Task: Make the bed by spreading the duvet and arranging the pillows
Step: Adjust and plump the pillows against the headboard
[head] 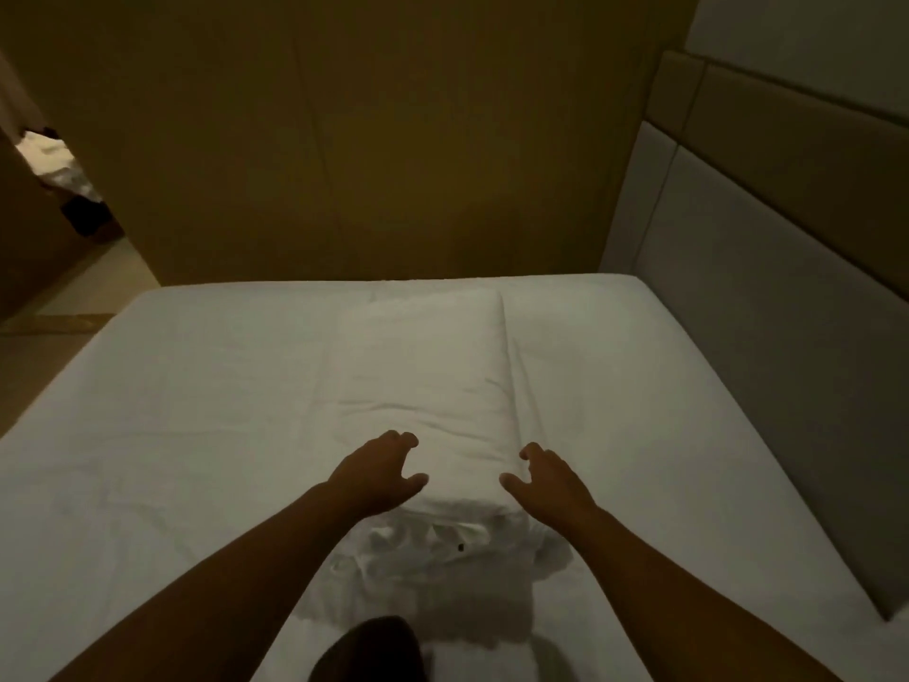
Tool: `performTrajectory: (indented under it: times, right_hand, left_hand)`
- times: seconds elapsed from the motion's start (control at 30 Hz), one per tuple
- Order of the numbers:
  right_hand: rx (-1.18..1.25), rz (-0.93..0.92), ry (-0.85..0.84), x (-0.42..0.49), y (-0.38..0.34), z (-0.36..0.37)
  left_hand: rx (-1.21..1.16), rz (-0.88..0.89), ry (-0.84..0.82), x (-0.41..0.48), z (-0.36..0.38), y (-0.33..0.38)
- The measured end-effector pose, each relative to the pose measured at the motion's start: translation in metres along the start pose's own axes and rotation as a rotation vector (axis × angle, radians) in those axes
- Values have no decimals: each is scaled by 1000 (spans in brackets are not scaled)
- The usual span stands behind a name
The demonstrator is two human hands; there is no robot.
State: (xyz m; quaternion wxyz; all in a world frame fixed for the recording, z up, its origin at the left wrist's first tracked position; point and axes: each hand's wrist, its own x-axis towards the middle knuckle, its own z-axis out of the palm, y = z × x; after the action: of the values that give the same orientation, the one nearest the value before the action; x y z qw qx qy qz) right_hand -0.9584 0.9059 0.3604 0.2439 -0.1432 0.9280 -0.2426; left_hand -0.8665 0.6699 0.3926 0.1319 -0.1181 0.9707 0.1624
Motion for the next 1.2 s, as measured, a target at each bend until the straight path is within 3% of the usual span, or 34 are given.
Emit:
performTrajectory:
  times: [0.1,0.27,0.5,0.63,0.7,0.83,1.07,1.2]
  right_hand:
    - [73,40,-14,-6,3,6]
    - [292,252,34,29,18,33]
    - [532,552,-40,76,15,89]
    - [637,644,13,89,13,106]
    - [604,655,53,94,14,106]
    - [580,578,128,96,7,91]
    - [577,500,371,87,31,22]
    - [565,527,358,90,73,-9]
  left_hand:
    - [40,55,-22,19,-3,11]
    - [145,315,-137,131,9,26]
    - [546,913,-193,252,48,50]
    - [652,1103,-223,283,79,51]
    - [590,1144,-127,287,89,51]
    - [525,1148,-113,297,82,58]
    - [396,1168,-4,320,42,129]
    - [386,1152,-11,326,61,177]
